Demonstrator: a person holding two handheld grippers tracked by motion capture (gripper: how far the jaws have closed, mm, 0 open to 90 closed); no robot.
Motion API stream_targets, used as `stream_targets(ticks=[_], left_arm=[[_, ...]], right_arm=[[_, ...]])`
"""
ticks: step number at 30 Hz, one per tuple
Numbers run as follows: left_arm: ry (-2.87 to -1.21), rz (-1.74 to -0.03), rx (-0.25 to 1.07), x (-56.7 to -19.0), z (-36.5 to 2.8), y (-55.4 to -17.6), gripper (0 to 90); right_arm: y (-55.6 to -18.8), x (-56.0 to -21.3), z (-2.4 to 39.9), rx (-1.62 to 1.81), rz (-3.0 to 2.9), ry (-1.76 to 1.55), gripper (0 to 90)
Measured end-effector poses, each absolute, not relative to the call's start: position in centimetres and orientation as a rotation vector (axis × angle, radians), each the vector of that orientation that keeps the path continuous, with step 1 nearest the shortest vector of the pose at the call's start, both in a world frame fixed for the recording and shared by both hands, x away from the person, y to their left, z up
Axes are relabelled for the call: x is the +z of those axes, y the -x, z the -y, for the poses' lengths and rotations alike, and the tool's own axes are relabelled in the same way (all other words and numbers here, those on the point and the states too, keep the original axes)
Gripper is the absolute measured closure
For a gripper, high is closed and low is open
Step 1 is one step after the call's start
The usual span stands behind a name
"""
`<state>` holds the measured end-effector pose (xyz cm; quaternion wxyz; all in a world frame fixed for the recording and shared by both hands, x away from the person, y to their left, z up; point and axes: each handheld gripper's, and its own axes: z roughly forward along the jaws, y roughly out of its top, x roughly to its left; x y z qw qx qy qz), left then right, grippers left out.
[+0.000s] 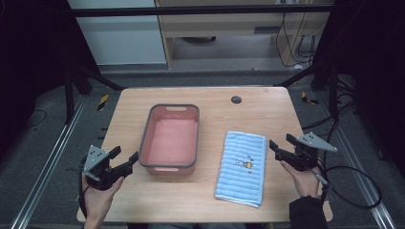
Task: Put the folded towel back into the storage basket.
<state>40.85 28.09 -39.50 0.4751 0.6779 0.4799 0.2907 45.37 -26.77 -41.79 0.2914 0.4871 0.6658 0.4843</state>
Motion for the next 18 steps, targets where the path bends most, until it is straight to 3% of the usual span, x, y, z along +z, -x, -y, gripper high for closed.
stream_targets(ticks=[18], left_arm=[[-1.671,-1.082,0.697,-38.2,-24.0,-41.6,33.3]], right_arm=[[-47.0,-39.2,26.0,1.298,-1.792,-1.274,30.7]])
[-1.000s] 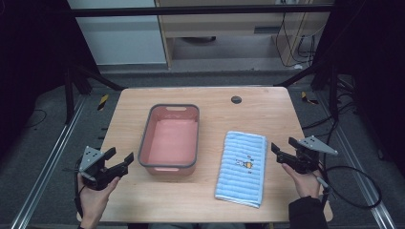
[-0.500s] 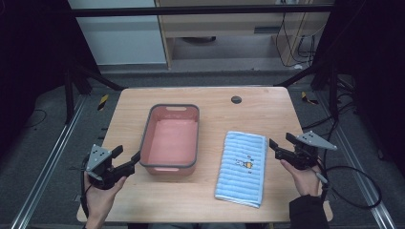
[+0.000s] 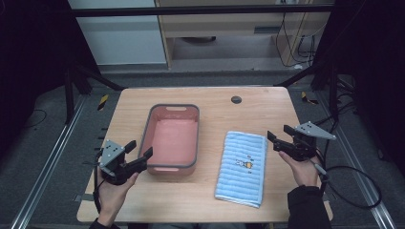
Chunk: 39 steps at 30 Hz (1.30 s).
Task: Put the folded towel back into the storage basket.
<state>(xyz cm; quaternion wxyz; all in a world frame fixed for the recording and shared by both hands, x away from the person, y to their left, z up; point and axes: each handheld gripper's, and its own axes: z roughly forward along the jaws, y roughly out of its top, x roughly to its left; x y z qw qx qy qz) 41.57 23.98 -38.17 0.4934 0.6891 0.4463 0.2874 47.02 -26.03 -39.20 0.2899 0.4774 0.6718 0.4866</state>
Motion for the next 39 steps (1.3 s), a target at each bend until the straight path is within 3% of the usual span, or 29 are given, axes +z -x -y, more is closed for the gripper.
stream_targets(ticks=[39], left_arm=[[-1.805,-0.908,0.549,-40.1,-13.0,-42.3,37.9]], right_arm=[[-49.9,-39.2,25.7,1.265,-1.821,-1.302,32.7]])
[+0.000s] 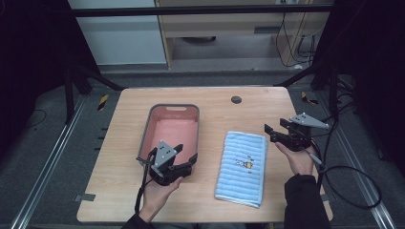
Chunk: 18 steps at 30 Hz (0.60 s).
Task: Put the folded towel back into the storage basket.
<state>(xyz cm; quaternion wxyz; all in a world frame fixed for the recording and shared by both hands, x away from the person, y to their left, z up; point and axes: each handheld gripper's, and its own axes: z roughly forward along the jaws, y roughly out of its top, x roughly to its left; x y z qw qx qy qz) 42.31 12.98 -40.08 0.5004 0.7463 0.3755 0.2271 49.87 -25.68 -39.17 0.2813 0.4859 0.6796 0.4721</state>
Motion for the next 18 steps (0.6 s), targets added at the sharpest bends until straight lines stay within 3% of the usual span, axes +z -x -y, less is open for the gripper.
stream_targets(ticks=[18], left_arm=[[-1.861,-0.856,0.499,-41.6,-9.9,-42.1,42.1]], right_arm=[[-50.4,-40.8,25.9,1.236,-1.838,-1.307,36.3]])
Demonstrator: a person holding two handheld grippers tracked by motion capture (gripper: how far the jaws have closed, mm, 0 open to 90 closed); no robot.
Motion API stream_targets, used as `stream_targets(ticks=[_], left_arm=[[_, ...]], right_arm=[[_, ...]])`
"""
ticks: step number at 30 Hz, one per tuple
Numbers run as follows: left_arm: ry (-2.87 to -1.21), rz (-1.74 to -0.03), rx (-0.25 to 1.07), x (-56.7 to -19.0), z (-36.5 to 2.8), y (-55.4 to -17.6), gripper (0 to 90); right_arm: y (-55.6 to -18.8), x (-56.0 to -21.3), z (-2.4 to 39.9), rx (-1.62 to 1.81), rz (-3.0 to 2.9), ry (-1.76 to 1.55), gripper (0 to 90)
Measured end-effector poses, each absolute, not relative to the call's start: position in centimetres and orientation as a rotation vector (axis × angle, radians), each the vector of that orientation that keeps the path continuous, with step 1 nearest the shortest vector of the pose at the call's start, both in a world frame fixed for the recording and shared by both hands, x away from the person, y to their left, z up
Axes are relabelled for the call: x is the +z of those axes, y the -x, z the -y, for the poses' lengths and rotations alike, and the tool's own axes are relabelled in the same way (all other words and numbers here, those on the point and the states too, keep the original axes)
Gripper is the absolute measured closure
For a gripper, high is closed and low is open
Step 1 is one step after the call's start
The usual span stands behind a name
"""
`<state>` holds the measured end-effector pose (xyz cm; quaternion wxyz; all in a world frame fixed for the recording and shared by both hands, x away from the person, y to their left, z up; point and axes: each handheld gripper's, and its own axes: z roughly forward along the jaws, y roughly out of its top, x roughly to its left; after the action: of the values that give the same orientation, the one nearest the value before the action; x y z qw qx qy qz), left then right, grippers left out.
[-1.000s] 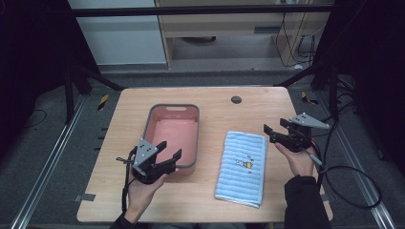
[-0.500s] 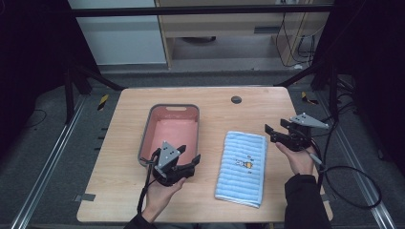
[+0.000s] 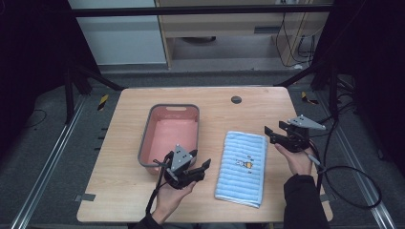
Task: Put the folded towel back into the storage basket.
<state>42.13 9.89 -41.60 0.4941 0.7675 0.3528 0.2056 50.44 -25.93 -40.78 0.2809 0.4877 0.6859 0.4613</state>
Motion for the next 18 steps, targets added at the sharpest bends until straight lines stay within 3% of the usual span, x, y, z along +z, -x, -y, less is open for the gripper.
stream_targets(ticks=[18], left_arm=[[-1.940,-0.829,0.461,-44.1,-7.4,-41.7,47.6]], right_arm=[[-50.8,-43.4,26.1,1.200,-1.889,-1.353,43.1]])
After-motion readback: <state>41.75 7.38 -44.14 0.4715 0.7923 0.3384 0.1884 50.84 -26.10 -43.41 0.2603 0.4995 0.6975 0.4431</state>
